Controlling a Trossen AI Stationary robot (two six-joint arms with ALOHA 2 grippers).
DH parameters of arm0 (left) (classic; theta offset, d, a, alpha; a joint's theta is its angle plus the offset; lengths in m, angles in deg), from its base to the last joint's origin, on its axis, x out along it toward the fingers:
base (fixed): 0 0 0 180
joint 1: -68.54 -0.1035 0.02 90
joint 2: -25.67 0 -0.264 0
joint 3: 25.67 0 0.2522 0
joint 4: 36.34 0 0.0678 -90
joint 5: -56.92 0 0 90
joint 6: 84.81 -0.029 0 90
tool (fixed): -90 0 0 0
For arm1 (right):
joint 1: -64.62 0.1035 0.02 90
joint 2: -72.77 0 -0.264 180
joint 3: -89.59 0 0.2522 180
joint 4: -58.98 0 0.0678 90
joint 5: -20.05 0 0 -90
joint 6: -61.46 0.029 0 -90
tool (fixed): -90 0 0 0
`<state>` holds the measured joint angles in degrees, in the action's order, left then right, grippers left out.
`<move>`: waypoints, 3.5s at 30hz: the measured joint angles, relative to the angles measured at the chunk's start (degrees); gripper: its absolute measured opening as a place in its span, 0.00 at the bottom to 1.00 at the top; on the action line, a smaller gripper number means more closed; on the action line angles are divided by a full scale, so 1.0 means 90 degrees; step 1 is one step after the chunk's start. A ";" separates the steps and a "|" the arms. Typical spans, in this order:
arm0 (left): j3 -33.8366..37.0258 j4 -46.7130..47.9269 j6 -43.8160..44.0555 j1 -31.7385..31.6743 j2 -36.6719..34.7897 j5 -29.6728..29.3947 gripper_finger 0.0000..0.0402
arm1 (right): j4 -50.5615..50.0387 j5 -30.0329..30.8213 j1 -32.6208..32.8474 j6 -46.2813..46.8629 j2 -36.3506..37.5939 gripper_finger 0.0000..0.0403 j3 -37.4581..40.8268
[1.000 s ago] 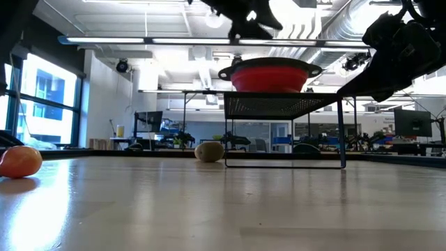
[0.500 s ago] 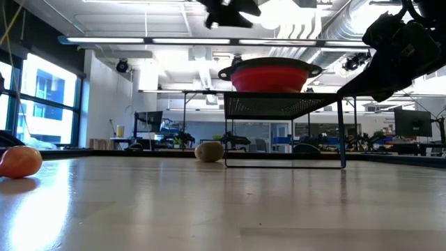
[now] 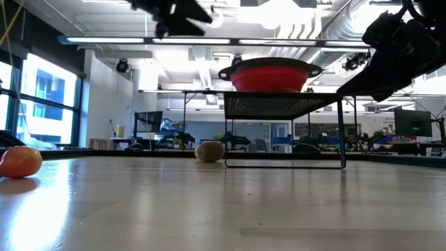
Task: Pick & Place Fruit
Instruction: Put the brown kiwi into the red strainer bowl on the shelf
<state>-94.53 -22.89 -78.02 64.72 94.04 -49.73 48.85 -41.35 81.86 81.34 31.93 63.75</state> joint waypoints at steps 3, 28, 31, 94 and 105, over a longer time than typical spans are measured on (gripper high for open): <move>0.0412 0.0049 0.0165 0.0168 -0.0301 -0.0647 0.59 | 0.0007 0.0000 -0.0001 0.0000 0.0000 0.00 0.0000; 0.2358 -0.0614 0.2775 0.0720 0.1130 -0.3212 0.59 | 0.0050 0.0000 -0.0001 0.0000 0.0000 0.00 -0.0001; 0.2360 -0.0971 0.2749 0.0718 0.1528 -0.3238 0.59 | 0.0047 0.0000 -0.0002 0.0000 0.0000 0.00 0.0000; 0.1485 -0.4418 0.0389 -0.0290 0.4411 -0.2067 0.80 | 0.0042 0.0165 -0.0001 0.0000 0.0001 0.00 -0.0001; 0.1485 -0.4476 0.0240 -0.0283 0.4400 -0.2103 0.80 | 0.0040 0.0165 -0.0002 -0.0018 0.0001 0.00 -0.0001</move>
<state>-81.17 -63.17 -75.86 62.17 133.63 -68.65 49.21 -39.86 81.84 81.18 31.93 63.75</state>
